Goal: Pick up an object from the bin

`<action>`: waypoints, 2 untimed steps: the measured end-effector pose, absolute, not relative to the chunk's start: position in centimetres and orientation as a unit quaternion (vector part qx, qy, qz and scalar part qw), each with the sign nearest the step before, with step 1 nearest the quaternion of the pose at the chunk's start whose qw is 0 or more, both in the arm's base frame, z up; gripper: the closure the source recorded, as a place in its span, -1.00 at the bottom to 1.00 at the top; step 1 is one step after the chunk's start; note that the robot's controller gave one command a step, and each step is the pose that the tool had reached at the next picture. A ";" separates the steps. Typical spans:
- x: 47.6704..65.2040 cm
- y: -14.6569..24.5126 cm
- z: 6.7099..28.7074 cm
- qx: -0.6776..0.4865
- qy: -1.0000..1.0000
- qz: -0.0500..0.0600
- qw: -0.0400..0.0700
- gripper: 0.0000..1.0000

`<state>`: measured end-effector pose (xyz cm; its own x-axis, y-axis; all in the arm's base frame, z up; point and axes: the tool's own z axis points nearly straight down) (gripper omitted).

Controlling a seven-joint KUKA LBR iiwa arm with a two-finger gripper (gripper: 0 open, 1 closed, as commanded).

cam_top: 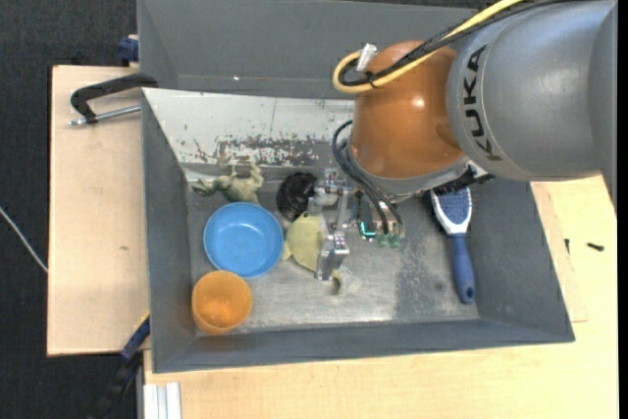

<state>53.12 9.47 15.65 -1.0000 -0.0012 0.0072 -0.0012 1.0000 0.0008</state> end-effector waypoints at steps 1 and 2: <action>53.7 8.9 9.5 -0.080 -0.997 -0.002 -0.004 -1.00; 53.5 8.9 9.1 -0.081 -0.997 -0.001 -0.001 1.00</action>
Offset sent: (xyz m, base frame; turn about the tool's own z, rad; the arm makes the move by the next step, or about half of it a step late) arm 0.0035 -0.0080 -0.0848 0.1801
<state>53.53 8.89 9.14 -0.9870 0.1610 -0.0028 0.1610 0.9870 0.0024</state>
